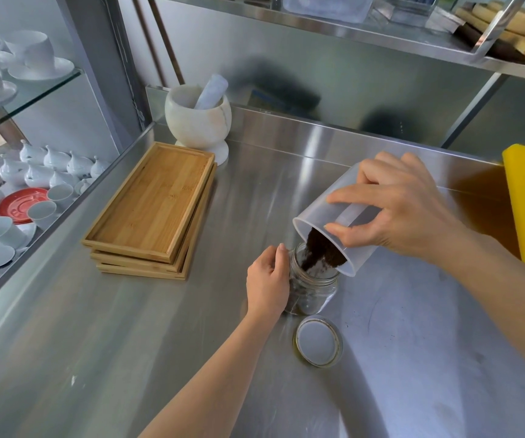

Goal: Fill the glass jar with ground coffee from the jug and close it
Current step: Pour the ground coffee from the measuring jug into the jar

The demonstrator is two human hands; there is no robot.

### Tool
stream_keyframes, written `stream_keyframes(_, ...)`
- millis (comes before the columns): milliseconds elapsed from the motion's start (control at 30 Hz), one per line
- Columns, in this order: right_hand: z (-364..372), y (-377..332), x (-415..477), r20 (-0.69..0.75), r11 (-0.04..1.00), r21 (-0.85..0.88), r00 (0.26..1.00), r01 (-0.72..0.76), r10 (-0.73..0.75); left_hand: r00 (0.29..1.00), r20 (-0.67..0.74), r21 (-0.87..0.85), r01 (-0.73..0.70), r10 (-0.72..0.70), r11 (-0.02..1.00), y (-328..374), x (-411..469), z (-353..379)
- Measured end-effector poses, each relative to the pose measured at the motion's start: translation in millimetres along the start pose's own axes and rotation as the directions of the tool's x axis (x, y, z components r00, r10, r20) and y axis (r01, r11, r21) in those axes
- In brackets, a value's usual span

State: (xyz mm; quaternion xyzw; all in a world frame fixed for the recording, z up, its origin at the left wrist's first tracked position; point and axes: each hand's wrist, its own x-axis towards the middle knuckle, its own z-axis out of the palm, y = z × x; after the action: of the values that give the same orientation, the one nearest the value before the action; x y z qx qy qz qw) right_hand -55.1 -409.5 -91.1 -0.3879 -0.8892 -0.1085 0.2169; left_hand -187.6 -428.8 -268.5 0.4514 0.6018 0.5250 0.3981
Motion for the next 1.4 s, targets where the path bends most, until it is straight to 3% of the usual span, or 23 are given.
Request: stream_keyframes(1400, -1.0, 3.3, -2.5, -0.052, 0.997, 0.065, 0.998, 0.028, -0.024, 1.0, -0.009, -0.011, -0.009, 0.009, 1.0, -2.3, 1.5, 1.2)
